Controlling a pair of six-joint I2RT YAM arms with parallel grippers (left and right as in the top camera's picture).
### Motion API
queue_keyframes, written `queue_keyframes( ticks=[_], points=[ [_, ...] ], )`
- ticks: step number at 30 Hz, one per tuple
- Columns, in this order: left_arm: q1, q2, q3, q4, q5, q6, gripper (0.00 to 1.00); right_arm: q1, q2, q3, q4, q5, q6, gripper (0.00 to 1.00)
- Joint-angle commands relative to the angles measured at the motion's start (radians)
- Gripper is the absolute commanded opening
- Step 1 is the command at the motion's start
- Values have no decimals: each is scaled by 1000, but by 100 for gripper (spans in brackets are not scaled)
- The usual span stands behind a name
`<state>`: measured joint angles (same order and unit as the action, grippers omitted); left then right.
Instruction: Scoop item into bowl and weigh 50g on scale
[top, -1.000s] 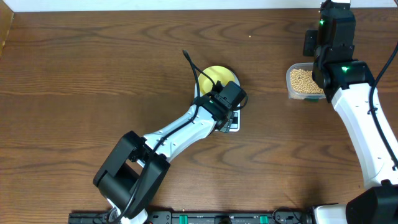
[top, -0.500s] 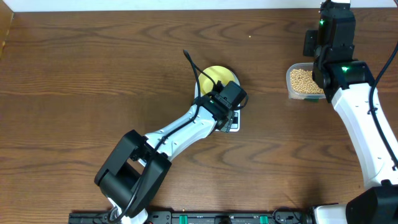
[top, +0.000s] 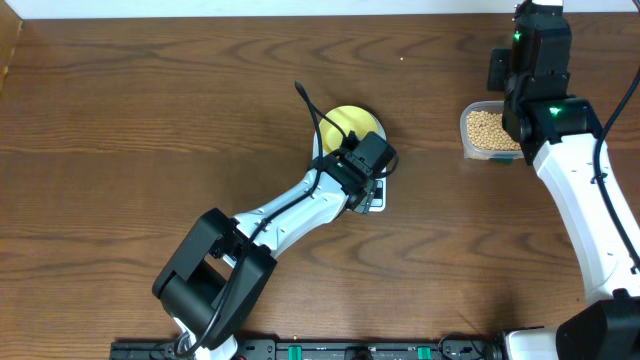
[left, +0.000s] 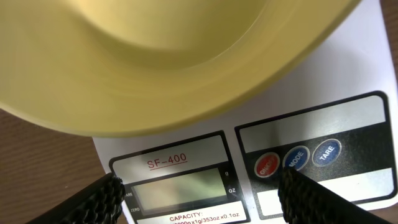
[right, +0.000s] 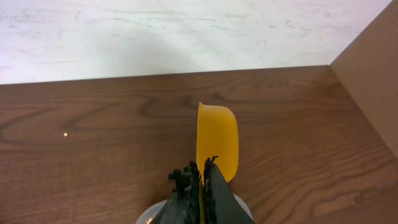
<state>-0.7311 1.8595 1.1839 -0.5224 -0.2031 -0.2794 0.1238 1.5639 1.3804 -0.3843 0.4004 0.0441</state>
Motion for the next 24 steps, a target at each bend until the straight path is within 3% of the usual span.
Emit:
queue_keyframes(
  ticks=[1, 24],
  points=[
    [13, 17, -16, 5, 8, 16, 81, -5, -6, 13, -2, 9, 11, 1],
    [29, 17, -23, 6, 38, 16, 81, -5, -6, 13, 2, 8, 11, 1]
  ],
)
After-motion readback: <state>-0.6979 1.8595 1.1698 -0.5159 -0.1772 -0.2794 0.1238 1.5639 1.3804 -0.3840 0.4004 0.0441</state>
